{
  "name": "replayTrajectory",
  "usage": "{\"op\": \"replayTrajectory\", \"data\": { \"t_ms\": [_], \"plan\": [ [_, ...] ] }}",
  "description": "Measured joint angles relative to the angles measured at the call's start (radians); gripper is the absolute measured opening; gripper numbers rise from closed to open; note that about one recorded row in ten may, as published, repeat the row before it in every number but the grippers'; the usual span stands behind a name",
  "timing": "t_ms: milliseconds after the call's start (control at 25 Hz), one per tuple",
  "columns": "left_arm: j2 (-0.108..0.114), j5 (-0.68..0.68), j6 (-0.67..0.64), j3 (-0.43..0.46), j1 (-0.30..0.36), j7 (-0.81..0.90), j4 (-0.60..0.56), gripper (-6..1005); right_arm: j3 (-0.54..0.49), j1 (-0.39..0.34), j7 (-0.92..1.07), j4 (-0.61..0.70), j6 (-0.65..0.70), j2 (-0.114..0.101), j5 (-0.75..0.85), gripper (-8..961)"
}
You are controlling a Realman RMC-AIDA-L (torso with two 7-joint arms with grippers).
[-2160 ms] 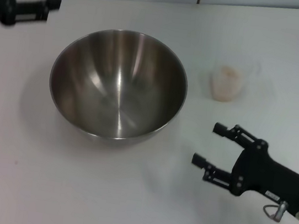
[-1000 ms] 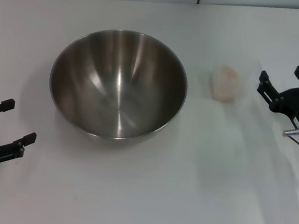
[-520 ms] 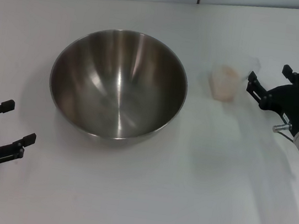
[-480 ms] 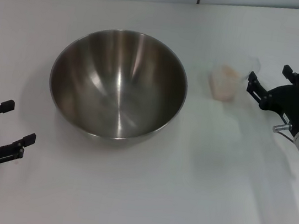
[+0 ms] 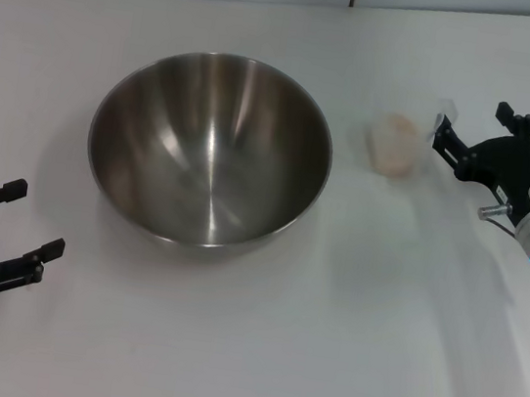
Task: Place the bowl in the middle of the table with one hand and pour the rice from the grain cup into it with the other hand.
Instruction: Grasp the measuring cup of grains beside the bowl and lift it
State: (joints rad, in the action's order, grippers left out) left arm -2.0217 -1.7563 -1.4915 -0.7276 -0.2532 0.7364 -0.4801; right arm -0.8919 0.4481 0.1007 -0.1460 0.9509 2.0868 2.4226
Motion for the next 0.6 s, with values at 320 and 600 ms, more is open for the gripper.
{"op": "replayTrajectory", "data": {
  "t_ms": [320,600],
  "plan": [
    [0.000,0.000,-0.001,-0.001,0.001,0.000,0.000,827,-0.004,0.015,-0.001,-0.001,-0.001,-0.002,-0.001,834],
    [0.000,-0.004,-0.003,-0.002,0.000,0.000,0.000,827,-0.028,0.037,-0.001,-0.002,-0.039,-0.001,-0.002,835]
  ]
}}
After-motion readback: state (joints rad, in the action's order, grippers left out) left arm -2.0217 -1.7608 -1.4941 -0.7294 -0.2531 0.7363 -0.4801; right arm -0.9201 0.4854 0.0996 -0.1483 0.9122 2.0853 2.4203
